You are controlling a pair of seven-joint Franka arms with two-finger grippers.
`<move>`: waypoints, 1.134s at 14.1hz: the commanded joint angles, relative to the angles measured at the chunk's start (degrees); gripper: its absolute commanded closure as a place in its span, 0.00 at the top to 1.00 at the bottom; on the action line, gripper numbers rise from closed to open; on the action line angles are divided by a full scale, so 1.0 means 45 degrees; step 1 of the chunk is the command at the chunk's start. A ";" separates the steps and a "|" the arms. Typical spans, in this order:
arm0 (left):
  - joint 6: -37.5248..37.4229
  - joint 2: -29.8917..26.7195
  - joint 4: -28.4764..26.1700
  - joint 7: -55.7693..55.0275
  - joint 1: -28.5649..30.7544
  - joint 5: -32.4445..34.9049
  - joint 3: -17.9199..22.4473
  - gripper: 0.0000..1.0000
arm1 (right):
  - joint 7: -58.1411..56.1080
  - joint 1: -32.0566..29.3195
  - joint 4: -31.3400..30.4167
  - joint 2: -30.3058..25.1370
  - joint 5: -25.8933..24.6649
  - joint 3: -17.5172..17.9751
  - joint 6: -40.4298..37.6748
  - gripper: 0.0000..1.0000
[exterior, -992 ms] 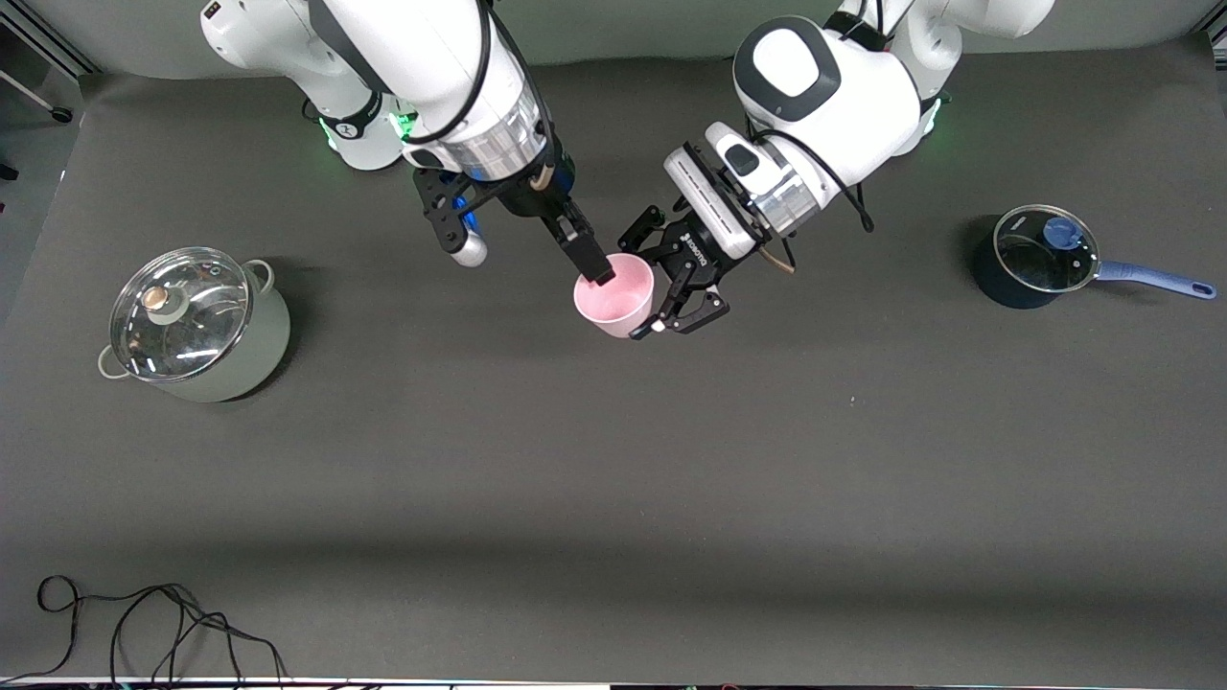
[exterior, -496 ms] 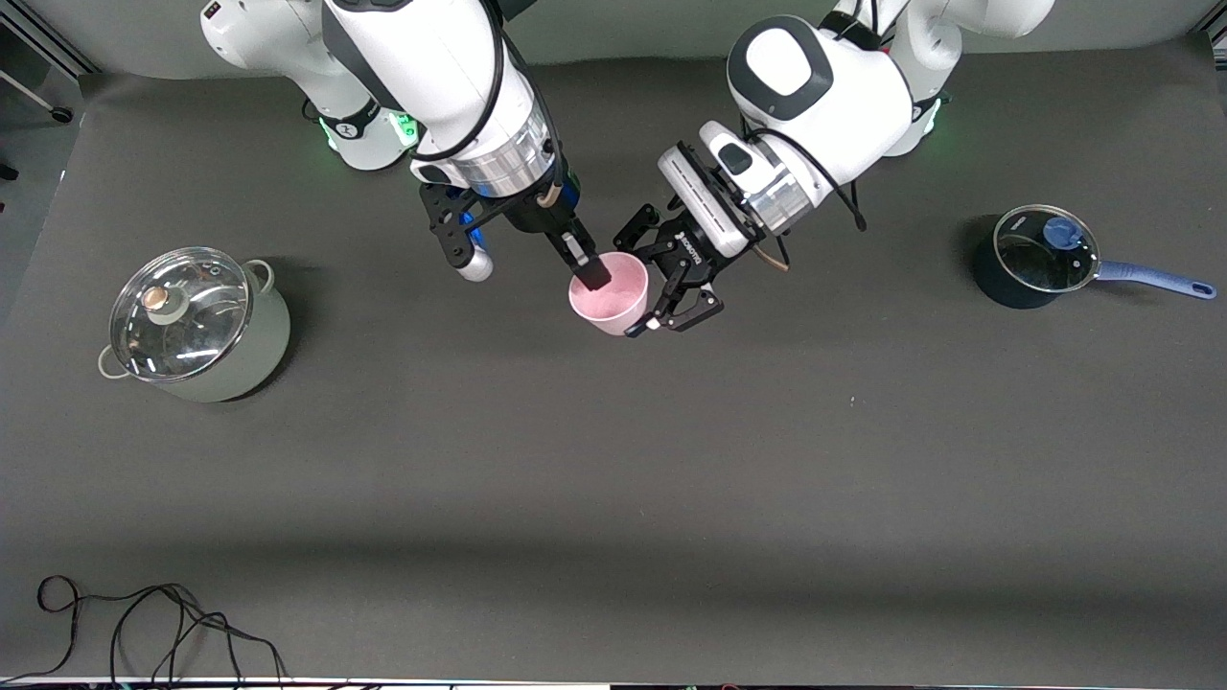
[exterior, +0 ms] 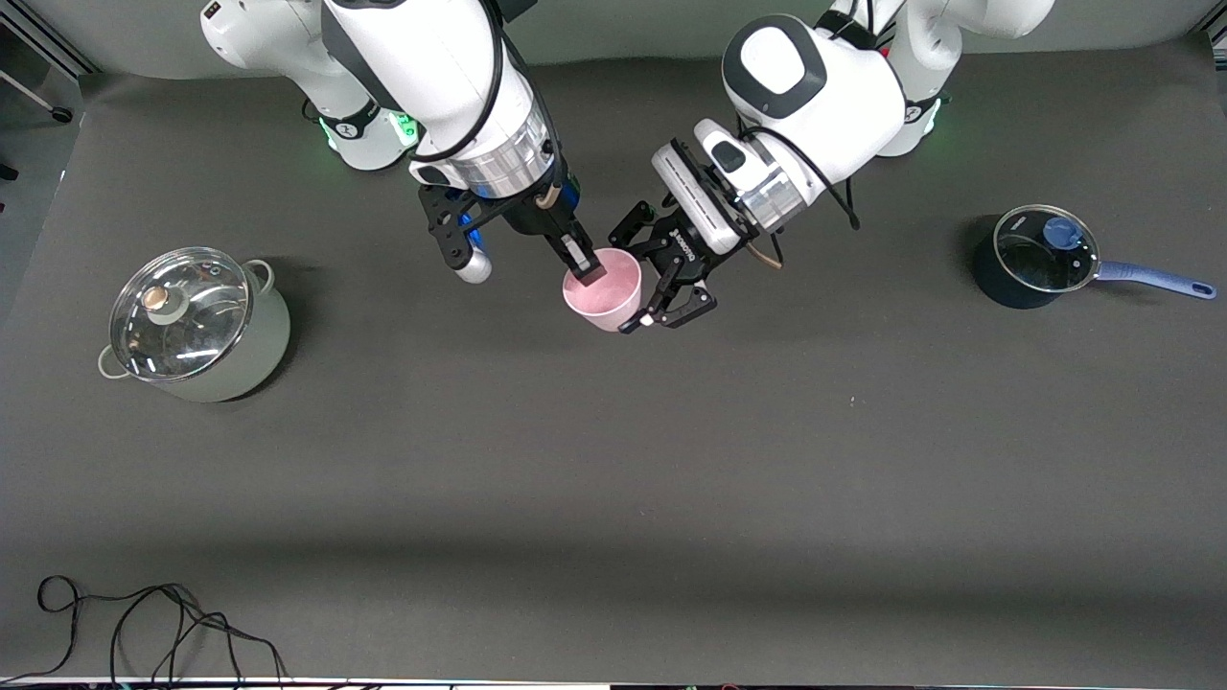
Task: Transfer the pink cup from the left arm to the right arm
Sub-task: 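Carry the cup to mid-table while the right gripper approaches it, then close the right gripper on the cup and open the left gripper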
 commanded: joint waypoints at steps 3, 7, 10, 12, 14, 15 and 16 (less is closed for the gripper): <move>0.0329 0.0217 0.0319 -0.0195 -0.0036 -0.0745 0.0132 0.60 | -0.0003 -0.0006 0.0405 0.0135 -0.0195 -0.0179 0.0126 0.00; 0.0310 0.0198 0.0299 -0.0176 0.0003 -0.0745 0.0152 0.85 | -0.0119 -0.0045 0.0621 0.0115 -0.0175 -0.0276 0.0127 0.00; 0.0290 0.0217 0.0299 -0.0176 0.0043 -0.0745 0.0171 0.94 | -0.0334 -0.0084 0.0601 0.0096 -0.0155 -0.0277 0.0127 0.00; 0.0310 0.0198 0.0260 -0.0176 0.0081 -0.0725 0.0171 0.99 | -0.1265 -0.0200 0.0562 0.0096 -0.0059 -0.0296 0.0069 0.00; 0.0310 0.0217 0.0241 -0.0234 0.0334 -0.0706 0.0210 0.99 | -0.2594 -0.0668 0.0426 0.0018 0.0175 -0.0296 -0.0417 0.00; 0.0290 0.0256 0.0163 -0.0234 0.0606 -0.0667 0.0210 0.99 | -0.3432 -0.0960 0.0425 -0.0002 0.0428 -0.0296 -0.0865 0.00; 0.0155 0.0315 0.0046 -0.0215 0.0880 -0.0647 0.0210 0.99 | -0.4581 -0.1311 0.0406 -0.0041 0.0624 -0.0296 -0.1430 0.00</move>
